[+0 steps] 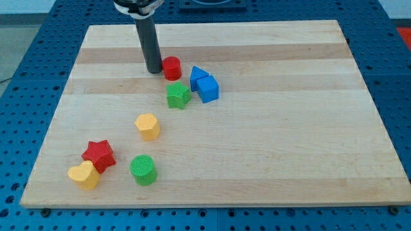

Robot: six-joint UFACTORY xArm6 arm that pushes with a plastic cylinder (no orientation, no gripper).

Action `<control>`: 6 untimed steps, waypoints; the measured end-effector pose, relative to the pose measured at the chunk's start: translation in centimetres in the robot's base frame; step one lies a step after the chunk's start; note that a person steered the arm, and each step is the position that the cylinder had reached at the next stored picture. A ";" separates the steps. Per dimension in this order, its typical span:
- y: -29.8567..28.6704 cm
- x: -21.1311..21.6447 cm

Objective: Nudge the red star a little bit down

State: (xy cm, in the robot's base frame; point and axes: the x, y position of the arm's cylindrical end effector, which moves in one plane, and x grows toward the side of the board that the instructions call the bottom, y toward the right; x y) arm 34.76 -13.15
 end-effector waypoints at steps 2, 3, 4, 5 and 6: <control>-10.1 9.5; -9.5 14.4; -5.3 17.7; 0.6 19.2; 4.7 19.2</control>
